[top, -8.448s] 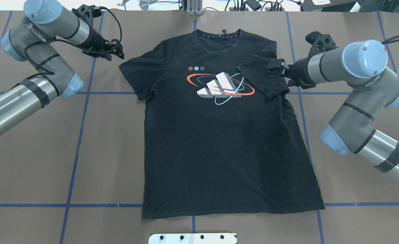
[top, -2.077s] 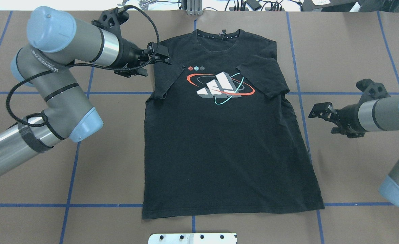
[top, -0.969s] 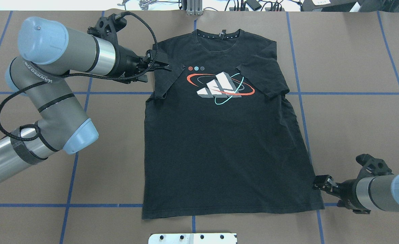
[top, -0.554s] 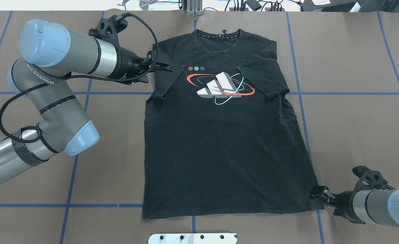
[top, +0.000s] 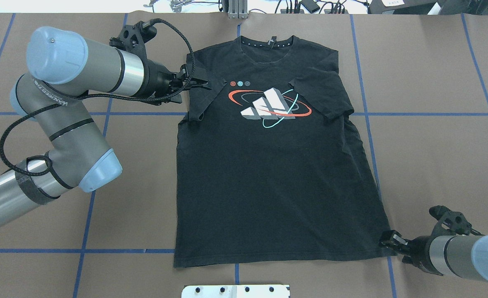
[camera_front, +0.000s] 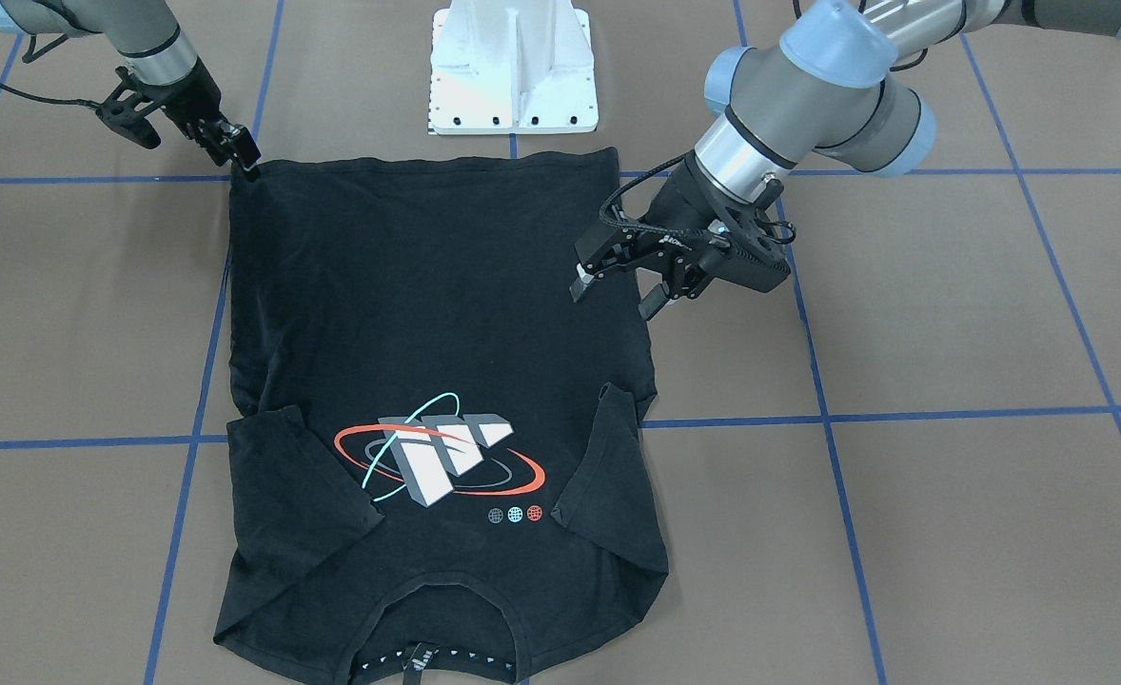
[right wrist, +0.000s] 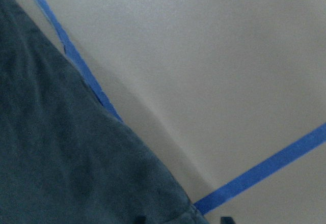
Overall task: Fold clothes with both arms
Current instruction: 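Move the right gripper to the hem corner nearest the robot and grasp it, then move the left gripper to the other hem corner and grasp it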
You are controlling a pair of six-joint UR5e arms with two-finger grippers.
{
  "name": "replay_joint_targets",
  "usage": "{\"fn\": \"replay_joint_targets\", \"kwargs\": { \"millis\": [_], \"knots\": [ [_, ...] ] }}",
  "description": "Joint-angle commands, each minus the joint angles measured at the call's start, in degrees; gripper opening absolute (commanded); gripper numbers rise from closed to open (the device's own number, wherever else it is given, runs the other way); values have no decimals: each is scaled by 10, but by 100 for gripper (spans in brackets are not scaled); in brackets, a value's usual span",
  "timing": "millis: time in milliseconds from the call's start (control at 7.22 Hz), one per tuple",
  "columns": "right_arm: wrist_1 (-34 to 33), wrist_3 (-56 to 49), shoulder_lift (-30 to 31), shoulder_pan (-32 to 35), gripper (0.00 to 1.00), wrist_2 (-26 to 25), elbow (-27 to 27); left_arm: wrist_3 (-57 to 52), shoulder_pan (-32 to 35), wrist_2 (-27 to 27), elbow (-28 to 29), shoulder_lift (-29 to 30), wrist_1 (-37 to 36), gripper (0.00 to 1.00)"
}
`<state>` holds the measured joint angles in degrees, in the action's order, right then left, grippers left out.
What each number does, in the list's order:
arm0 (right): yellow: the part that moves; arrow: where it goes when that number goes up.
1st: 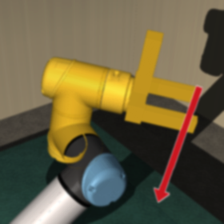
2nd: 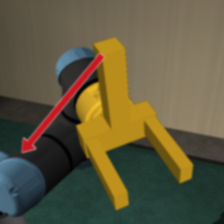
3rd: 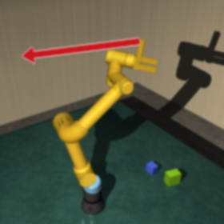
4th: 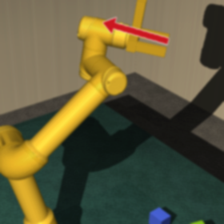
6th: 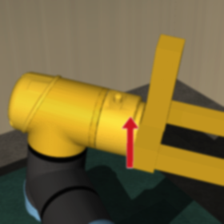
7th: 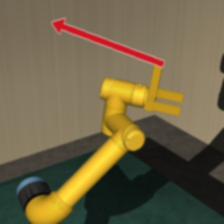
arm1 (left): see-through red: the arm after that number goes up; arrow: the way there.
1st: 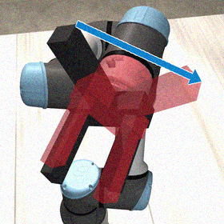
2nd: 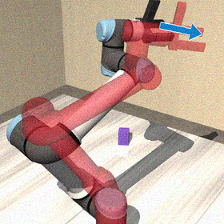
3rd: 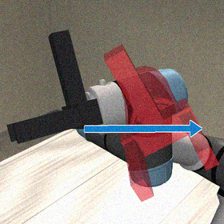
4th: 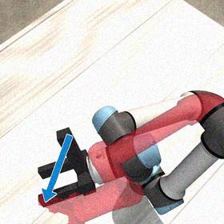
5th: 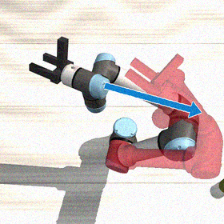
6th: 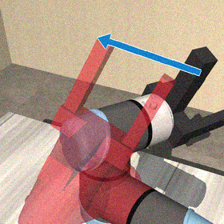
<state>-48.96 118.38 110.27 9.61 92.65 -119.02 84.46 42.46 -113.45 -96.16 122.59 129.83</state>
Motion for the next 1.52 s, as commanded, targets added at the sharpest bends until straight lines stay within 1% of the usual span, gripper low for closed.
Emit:
{"fn": "replay_joint_targets", "kwargs": {
  "millis": [0,277,415,554,692,831,969,1108,1246,1385],
  "knots": [
    [1,0,-1,1,0,0,-3,0,0,0,0,-2,-1,99],
    [1,-1,3,2,0,0,-15,1,0,0,-1,-1,-12,99],
    [1,0,11,2,0,0,-30,43,-6,2,-4,-1,-28,99],
    [1,0,21,2,0,4,-47,106,-60,77,-43,-35,-49,99],
    [1,4,25,2,0,9,-64,142,-125,151,-106,-78,-86,99],
    [1,5,28,2,0,15,-68,202,-166,162,-166,-96,-158,99],
    [1,5,28,2,0,16,-69,251,-229,202,-191,-98,-228,99],
    [1,5,28,-2,0,17,-69,287,-273,236,-199,-121,-231,99],
    [1,5,28,-8,0,17,-69,327,-310,241,-219,-153,-231,99],
    [1,6,28,-10,0,17,-69,335,-337,244,-219,-177,-231,99]
  ]
}}
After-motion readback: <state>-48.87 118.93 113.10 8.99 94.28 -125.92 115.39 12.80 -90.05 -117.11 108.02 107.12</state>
